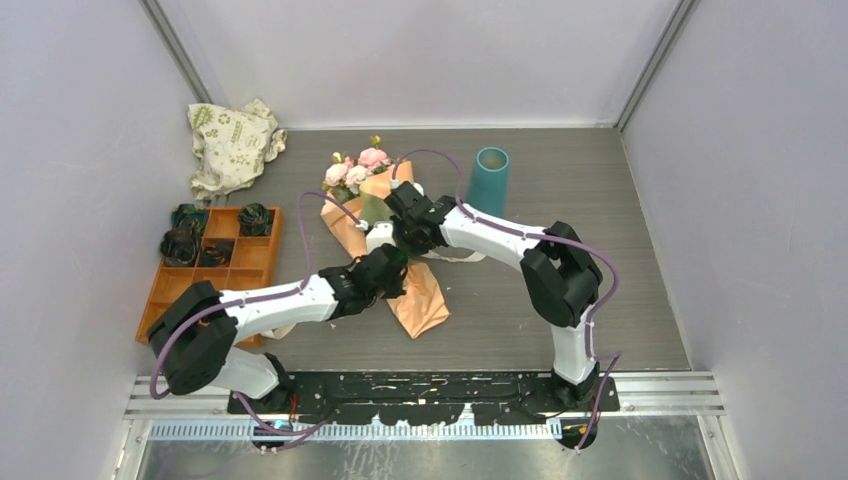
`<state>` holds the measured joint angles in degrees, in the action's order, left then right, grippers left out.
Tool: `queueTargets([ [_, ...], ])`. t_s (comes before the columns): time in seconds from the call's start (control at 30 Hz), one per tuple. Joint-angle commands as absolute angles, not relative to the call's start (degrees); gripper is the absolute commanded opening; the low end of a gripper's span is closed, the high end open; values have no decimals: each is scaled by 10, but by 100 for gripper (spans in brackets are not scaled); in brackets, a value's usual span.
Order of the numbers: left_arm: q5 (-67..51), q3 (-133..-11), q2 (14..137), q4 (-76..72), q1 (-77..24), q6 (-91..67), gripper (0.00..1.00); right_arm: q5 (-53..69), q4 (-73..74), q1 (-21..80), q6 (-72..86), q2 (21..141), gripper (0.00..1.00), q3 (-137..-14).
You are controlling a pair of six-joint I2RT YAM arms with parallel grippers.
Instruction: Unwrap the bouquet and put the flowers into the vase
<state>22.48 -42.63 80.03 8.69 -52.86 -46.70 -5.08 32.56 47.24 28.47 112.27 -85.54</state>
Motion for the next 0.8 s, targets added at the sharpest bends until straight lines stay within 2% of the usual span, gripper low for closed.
queueTargets([
  [0.0,253,-438,819,56,-526,-492,3,-79,332,475,290,1048,1,-858],
  [0.2,268,-432,847,74,-499,-522,2,-98,348,474,292,992,1,-850],
  [0.63,207,-418,871,95,-402,-538,0,-119,395,473,290,880,1,-830],
  [0.7,196,-419,862,96,-396,-533,0,-119,410,472,291,884,6,-831],
  [0.77,190,-424,849,101,-396,-526,0,-122,416,472,294,890,21,-822],
])
